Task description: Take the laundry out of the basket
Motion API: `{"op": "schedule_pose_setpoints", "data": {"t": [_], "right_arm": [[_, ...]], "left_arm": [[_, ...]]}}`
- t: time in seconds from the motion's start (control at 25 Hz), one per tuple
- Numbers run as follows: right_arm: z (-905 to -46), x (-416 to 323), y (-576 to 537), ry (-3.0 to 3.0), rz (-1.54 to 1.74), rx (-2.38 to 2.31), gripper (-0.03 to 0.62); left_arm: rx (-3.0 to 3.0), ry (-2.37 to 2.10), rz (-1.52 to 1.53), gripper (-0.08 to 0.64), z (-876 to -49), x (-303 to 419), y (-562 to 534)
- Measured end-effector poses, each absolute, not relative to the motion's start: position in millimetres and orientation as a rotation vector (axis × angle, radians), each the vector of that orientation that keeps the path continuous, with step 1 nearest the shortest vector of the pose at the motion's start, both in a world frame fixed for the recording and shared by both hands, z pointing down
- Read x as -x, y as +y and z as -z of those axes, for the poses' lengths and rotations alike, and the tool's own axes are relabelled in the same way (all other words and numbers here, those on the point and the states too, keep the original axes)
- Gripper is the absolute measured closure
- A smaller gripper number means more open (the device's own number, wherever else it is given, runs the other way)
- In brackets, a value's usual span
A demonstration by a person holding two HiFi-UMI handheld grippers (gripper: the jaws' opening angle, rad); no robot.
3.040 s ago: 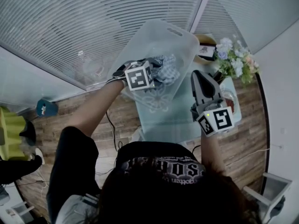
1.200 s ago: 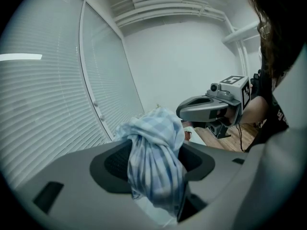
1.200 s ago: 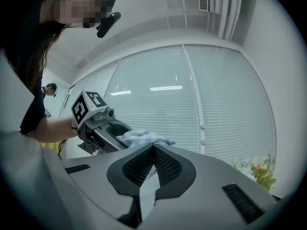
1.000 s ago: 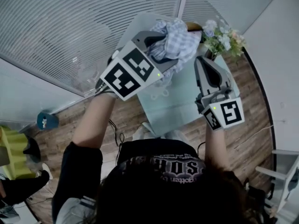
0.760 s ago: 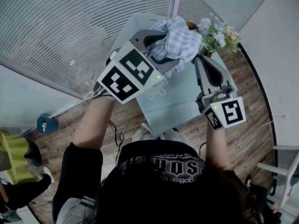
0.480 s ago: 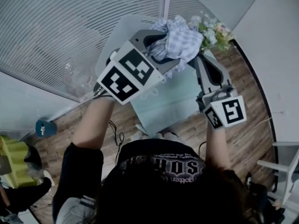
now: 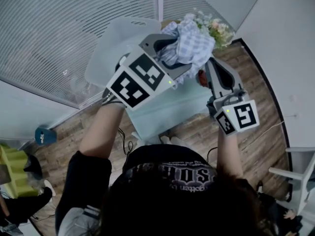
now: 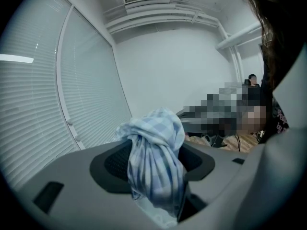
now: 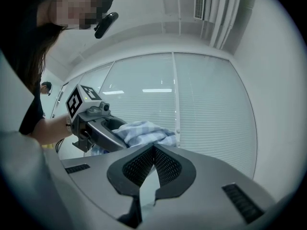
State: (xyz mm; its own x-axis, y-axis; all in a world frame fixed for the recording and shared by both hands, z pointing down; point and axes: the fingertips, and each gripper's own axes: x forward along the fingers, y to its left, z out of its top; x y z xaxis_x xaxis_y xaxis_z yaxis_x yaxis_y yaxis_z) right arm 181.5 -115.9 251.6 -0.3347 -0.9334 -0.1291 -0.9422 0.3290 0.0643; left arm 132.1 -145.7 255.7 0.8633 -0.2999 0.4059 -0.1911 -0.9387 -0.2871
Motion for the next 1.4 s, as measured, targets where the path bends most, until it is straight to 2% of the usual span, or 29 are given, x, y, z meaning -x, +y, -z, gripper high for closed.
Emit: {"op": "schedule_pose_setpoints", "data": {"t": [0.52,1.4], "right_arm": [[-262,-221,-92,2.555,-0.176,1.746,0.563],[-314,-246,-70,2.603,-0.083,1.731,0.563]], "left_arm": [[2.863,0.483,0.659,0.293,-284,-167,-118],[2.915,0.729,0.689,0.293,-358,-170,-82]]}}
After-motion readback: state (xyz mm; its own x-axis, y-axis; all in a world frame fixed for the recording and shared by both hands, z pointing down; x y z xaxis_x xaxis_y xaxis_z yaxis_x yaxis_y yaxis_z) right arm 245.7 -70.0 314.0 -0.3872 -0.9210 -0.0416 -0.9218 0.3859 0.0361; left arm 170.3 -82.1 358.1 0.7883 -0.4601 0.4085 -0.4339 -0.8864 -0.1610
